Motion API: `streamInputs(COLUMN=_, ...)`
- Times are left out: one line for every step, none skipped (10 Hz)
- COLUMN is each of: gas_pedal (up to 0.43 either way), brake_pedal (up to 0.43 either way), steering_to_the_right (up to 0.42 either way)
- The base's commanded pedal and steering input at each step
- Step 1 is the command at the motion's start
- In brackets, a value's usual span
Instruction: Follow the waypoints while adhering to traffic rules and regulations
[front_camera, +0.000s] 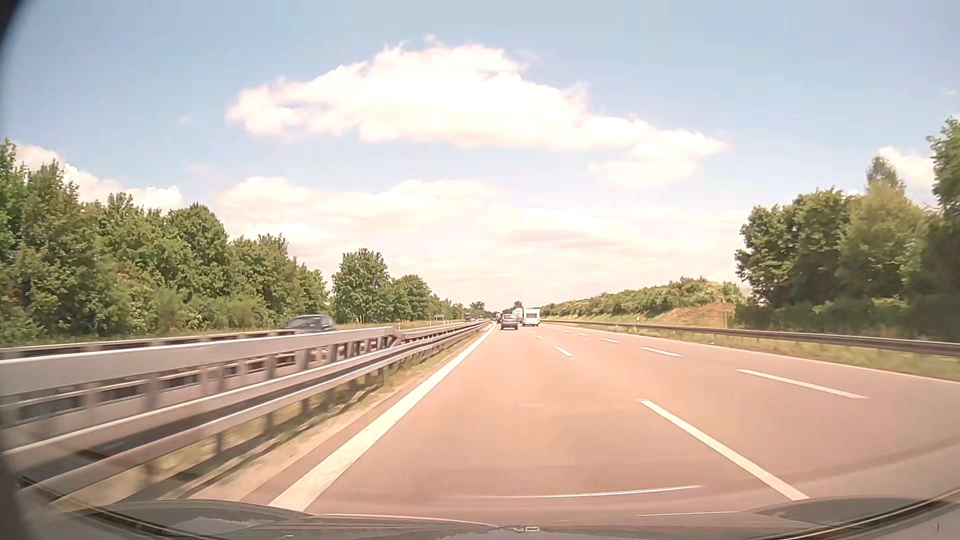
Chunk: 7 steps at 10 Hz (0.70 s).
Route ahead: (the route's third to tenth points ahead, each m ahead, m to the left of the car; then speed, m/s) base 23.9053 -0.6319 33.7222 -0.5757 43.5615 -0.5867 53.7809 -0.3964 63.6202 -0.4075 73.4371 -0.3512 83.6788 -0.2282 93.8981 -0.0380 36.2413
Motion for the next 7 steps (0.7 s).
streamInputs(gas_pedal=0.378, brake_pedal=0.012, steering_to_the_right=-0.004)
streamInputs(gas_pedal=0.378, brake_pedal=0.012, steering_to_the_right=-0.005)
streamInputs(gas_pedal=0.378, brake_pedal=0.006, steering_to_the_right=-0.004)
streamInputs(gas_pedal=0.378, brake_pedal=0.012, steering_to_the_right=-0.004)
streamInputs(gas_pedal=0.378, brake_pedal=0.012, steering_to_the_right=-0.004)
streamInputs(gas_pedal=0.378, brake_pedal=0.012, steering_to_the_right=-0.004)
streamInputs(gas_pedal=0.378, brake_pedal=0.012, steering_to_the_right=-0.004)
